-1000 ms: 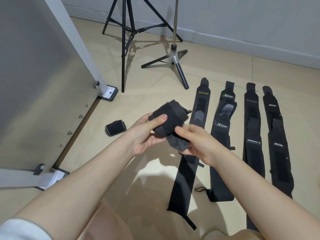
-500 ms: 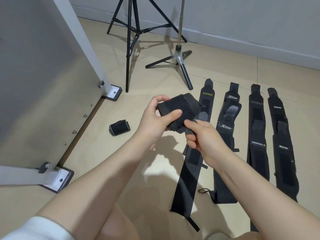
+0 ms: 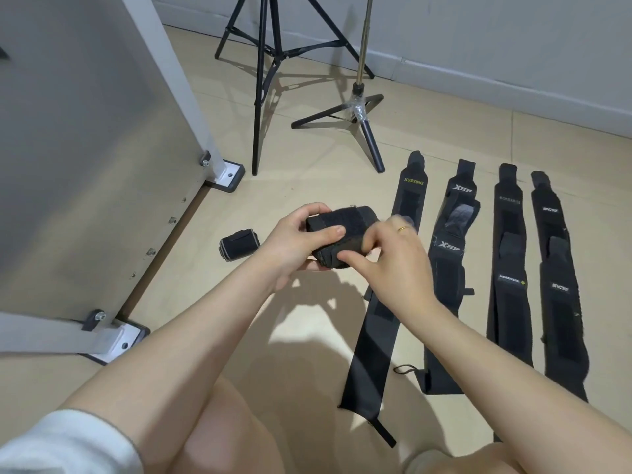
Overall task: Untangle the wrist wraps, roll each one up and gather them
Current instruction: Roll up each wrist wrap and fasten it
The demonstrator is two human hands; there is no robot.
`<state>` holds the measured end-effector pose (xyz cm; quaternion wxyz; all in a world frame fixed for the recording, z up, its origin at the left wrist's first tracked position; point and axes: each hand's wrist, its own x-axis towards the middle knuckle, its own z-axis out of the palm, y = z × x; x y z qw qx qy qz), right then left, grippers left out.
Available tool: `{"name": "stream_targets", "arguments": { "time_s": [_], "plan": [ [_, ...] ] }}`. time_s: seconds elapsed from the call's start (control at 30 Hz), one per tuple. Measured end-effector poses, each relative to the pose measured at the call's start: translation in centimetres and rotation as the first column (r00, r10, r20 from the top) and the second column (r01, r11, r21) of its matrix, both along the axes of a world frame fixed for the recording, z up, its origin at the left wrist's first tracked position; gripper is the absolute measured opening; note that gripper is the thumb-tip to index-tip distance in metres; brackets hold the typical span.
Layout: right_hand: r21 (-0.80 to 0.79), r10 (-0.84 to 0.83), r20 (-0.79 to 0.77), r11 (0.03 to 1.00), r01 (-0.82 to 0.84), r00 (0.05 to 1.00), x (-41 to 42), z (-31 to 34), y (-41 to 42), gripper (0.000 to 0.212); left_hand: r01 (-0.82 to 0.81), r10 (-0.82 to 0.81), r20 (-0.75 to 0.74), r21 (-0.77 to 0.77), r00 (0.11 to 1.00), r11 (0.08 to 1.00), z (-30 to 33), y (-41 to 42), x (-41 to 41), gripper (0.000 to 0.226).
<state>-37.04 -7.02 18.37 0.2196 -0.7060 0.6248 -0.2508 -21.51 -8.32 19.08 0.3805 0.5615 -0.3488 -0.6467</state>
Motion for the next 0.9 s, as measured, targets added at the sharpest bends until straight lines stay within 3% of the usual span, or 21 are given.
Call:
{"name": "stream_targets", "arguments": {
  "time_s": [0.07, 0.13, 0.17, 0.23, 0.33, 0.43, 0.53, 0.6, 0.7, 0.8, 0.9],
  "plan": [
    [0.04, -0.014, 0.061, 0.999, 0.012, 0.998, -0.3, -0.2, -0.3, 0.063, 0.117, -0.116, 0.026, -0.009, 0.993, 0.993, -0.1, 0.2, 0.9, 0.025],
    [0.22, 0.059, 0.242, 0.969, -0.114, 0.969, -0.6, -0.5, -0.3, 0.093, 0.243, -0.242, 0.046, -0.014, 0.969, 0.97, -0.1, 0.4, 1.6, 0.027],
    [0.307, 0.095, 0.325, 0.931, -0.2, 0.941, -0.7, -0.7, -0.1, 0.098, 0.295, -0.294, 0.064, -0.011, 0.954, 0.955, -0.1, 0.5, 1.8, 0.029],
    [0.406, 0.136, 0.389, 0.863, -0.302, 0.911, -0.7, -1.1, 0.0, 0.081, 0.382, -0.377, 0.158, -0.002, 0.913, 0.924, -0.1, 0.7, 2.0, 0.035],
    [0.441, 0.154, 0.349, 0.843, -0.307, 0.924, -0.5, -1.6, 0.0, 0.053, 0.453, -0.431, 0.304, -0.005, 0.85, 0.891, -0.5, 0.9, 2.3, 0.054],
    [0.445, 0.108, 0.402, 0.845, -0.297, 0.909, 0.0, -1.9, -0.3, 0.043, 0.401, -0.385, 0.271, -0.003, 0.882, 0.916, -1.2, 0.7, 2.8, 0.076],
    [0.491, -0.053, 0.565, 0.823, -0.285, 0.824, 0.7, -2.7, -0.6, 0.032, 0.271, -0.269, 0.146, 0.012, 0.952, 0.963, -2.7, 0.7, 4.0, 0.088],
    [0.553, -0.191, 0.633, 0.79, -0.265, 0.751, 1.5, -4.0, -0.6, 0.033, 0.156, -0.16, 0.073, 0.057, 0.984, 0.986, -4.5, 1.6, 5.2, 0.077],
    [0.662, -0.346, 0.646, 0.698, -0.274, 0.68, 3.4, -7.0, -0.4, 0.033, 0.13, -0.126, -0.029, 0.171, 0.992, 0.977, -8.2, 3.7, 6.5, 0.055],
    [0.707, -0.431, 0.67, 0.618, -0.344, 0.604, 6.0, -10.4, -0.4, 0.034, -0.012, 0.024, -0.058, 0.21, 0.998, 0.978, -11.0, 4.4, 7.1, 0.055],
    [0.712, -0.468, 0.684, 0.594, -0.374, 0.559, 8.6, -13.5, -0.7, 0.033, -0.207, 0.224, -0.06, 0.211, 0.973, 0.955, -13.5, 4.7, 7.8, 0.041]
  ]
}}
